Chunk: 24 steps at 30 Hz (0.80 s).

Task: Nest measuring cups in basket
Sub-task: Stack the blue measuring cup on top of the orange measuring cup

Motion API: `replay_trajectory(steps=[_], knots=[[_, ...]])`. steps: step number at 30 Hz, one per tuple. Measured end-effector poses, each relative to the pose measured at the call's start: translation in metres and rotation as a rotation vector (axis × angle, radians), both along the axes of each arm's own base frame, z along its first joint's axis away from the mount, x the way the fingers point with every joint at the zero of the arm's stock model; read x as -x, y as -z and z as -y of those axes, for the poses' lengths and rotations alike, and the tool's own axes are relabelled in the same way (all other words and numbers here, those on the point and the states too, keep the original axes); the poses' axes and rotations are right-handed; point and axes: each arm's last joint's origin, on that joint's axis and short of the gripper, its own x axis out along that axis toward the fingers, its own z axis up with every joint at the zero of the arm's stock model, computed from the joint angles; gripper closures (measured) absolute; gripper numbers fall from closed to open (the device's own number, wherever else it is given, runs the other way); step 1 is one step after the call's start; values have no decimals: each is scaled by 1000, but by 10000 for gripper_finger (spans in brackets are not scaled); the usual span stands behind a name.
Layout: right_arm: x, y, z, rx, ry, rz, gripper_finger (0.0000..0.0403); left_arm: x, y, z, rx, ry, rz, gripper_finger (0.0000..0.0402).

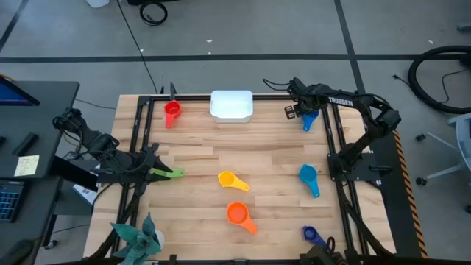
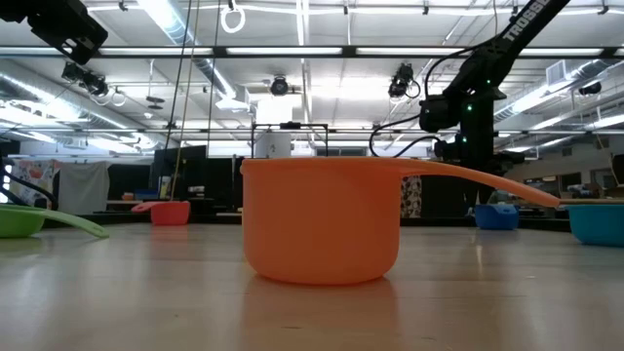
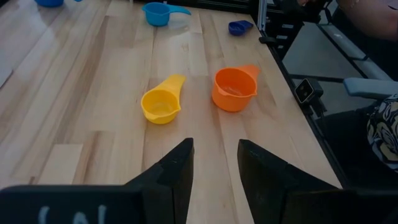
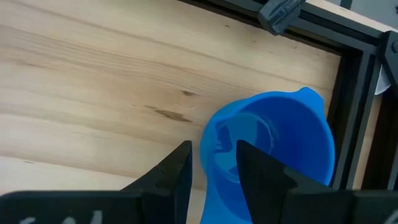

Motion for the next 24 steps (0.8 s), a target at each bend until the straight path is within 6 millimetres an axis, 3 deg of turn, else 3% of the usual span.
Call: replay_trajectory(steps=[18,24], knots=[[7,23,-6,42,16,-10,273,0,0,0,37,-18,-7,271],[5,26,-4,69,-42,14,302,0,0,0,41,-20,-8,271]])
